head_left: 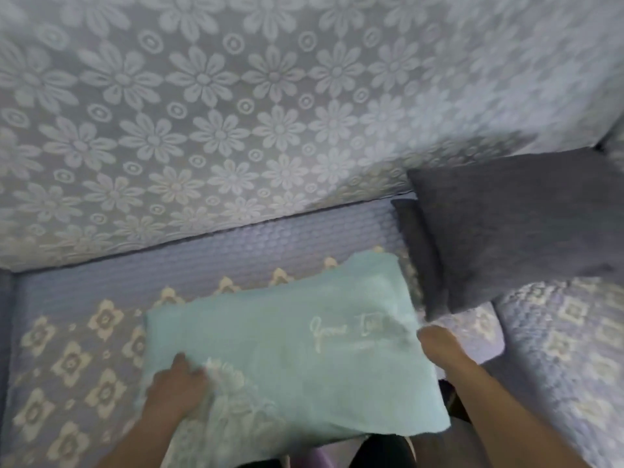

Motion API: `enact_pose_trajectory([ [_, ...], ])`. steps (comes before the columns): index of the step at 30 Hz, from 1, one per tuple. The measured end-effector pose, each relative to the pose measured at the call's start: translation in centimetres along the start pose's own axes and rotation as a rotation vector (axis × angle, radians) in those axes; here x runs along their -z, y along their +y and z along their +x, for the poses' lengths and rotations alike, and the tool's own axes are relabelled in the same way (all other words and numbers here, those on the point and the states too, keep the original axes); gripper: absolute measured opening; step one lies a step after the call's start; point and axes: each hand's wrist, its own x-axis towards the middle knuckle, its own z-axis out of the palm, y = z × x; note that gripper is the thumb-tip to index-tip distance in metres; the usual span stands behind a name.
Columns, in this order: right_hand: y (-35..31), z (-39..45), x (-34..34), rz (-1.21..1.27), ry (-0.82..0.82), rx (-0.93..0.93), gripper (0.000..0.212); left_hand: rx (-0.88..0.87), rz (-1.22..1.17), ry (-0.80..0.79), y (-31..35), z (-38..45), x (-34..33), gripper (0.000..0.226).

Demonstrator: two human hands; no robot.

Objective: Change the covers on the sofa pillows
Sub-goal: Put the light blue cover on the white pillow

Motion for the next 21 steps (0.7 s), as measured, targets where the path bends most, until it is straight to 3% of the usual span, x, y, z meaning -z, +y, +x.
enact_pose_trajectory([
  [2, 1.2, 0.3, 3.2, 0.328, 0.061, -0.019, 0.029, -0.095, 0.03, -0.025, 4.6, -2.2, 0.3, 0.062],
  [5, 3.3, 2.8, 10.2, 0.94, 0.118, -0.139, 0.056, -0.126, -0.151, -0.081, 10.9, -4.6, -1.3, 0.062],
  [8, 3.8, 7.0, 17.8, 1.327, -0.009, -0.14, 0.081, -0.159, -0.405, -0.108, 18.7, -11.6, -2.5, 0.032],
  [10, 3.4, 10.6, 21.8, 1.509, -0.178, -0.107, 0.086, -0.165, -0.507, -0.164, 23.6, -16.3, -3.7, 0.014],
  [12, 3.6, 14.4, 24.1, 1.548, -0.157, -0.154, 0.085, -0.201, -0.588, -0.3, 28.1, -20.1, -5.0, 0.009],
  [15, 1.2, 14.5, 26.8, 1.554, -0.069, -0.084, 0.063, -0.236, -0.659, -0.448, 33.9, -23.6, -6.5, 0.012],
  [17, -1.9, 10.4, 28.7, 1.545, 0.022, 0.038, 0.051, -0.212, -0.782, -0.534, 37.6, -26.1, -7.2, 0.029],
  [21, -5.1, 1.3, 28.7, 1.454, 0.13, 0.43, 0.039, -0.291, -1.333, -0.912, 42.6, -29.5, -7.2, 0.059],
])
